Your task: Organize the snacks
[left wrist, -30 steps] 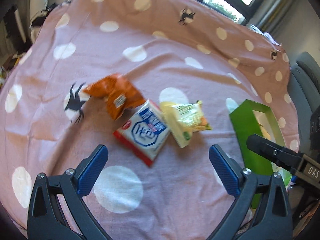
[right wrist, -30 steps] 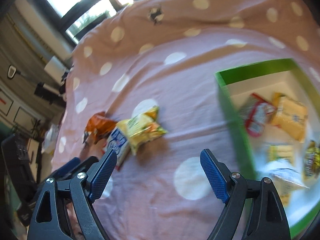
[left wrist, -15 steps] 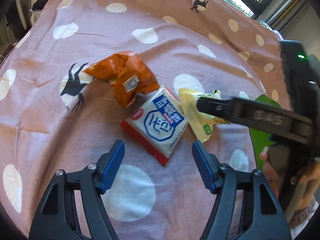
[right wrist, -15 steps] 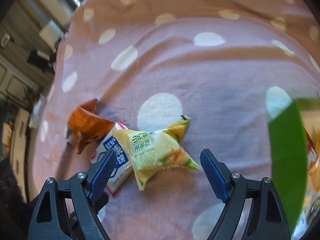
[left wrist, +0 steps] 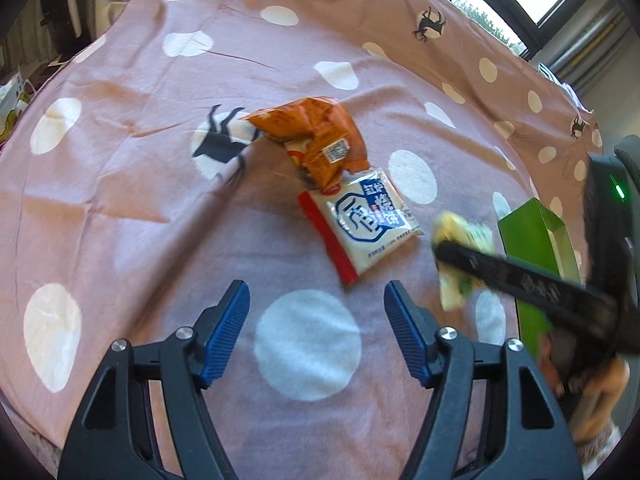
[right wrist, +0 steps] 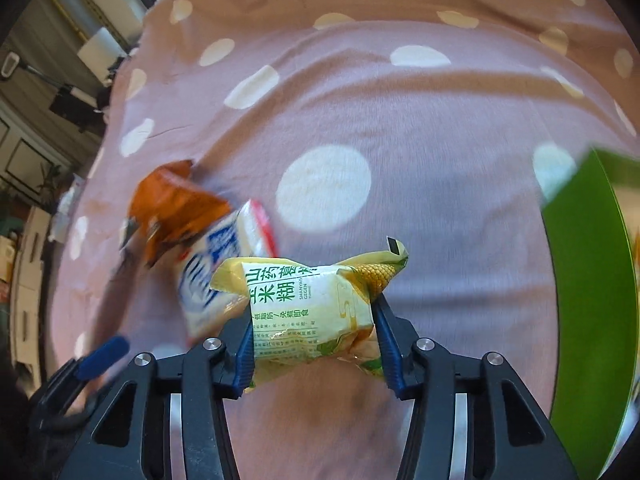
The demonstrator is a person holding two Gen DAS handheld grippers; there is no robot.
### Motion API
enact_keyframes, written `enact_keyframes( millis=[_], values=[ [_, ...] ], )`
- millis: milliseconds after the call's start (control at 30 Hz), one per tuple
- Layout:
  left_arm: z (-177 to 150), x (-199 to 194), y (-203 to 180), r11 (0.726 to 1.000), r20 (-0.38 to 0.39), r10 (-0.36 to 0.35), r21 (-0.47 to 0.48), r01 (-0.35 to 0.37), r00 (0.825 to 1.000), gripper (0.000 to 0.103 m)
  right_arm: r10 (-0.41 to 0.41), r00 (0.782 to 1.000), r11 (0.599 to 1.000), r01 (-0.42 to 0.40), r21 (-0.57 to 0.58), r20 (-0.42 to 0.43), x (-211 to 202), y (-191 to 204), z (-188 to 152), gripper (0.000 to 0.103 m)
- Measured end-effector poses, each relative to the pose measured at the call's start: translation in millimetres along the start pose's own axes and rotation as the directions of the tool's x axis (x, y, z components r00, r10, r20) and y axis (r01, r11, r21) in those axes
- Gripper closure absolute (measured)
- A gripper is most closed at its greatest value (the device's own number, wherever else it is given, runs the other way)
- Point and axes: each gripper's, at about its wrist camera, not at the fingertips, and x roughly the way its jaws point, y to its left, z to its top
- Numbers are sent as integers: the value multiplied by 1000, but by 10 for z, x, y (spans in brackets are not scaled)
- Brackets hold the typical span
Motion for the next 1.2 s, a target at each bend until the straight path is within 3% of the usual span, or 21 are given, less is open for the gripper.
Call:
enact_keyframes(
  millis=[233, 300, 367, 467, 533, 600, 733, 900, 967, 1133, 1200],
  values=[
    [-130, -114, -11, 1000, -1, 17, 4, -17, 1000, 34, 105, 993, 993, -102, 58, -46, -226, 46, -511, 50],
    [-170, -132, -32, 1000, -5, 15, 8, -15, 1000, 34, 139, 989, 988, -135, 72, -45, -288, 34, -608, 47],
    [-208, -155, -68, 1000, -9, 11, 16, -11, 1000, 34, 156, 988, 985, -154, 79, -18, -396, 18, -663, 37],
    [-258, -189, -171, 999, -11, -9, 39, 10, 1000, 31, 159, 986, 982, -164, 95, 58, -597, -12, -687, 30],
    [-281, -193, -270, 998, -13, -38, 56, 38, 999, 22, 173, 977, 977, -185, 103, 121, -731, -68, -689, 27],
    [-306, -189, -384, 995, -14, -64, 71, 64, 998, 21, 195, 968, 969, -215, 121, 161, -788, -130, -675, 27],
    [-368, -119, -612, 985, -39, -122, 120, 126, 992, 21, 250, 955, 946, -276, 169, 159, -704, -226, -633, 26],
    [-399, 85, -777, 978, -82, -139, 142, 150, 987, 23, 308, 944, 928, -326, 179, 118, -540, -270, -650, 26],
    [-403, 157, -798, 977, -96, -147, 143, 160, 984, 30, 311, 945, 931, -323, 172, 99, -468, -261, -659, 28],
    [-382, 286, -801, 977, -109, -144, 141, 159, 984, 60, 348, 936, 922, -351, 164, 46, -236, -230, -636, 44],
    [-367, 303, -778, 977, -108, -149, 136, 163, 983, 61, 345, 938, 923, -346, 167, 34, -148, -233, -626, 46]
  ],
)
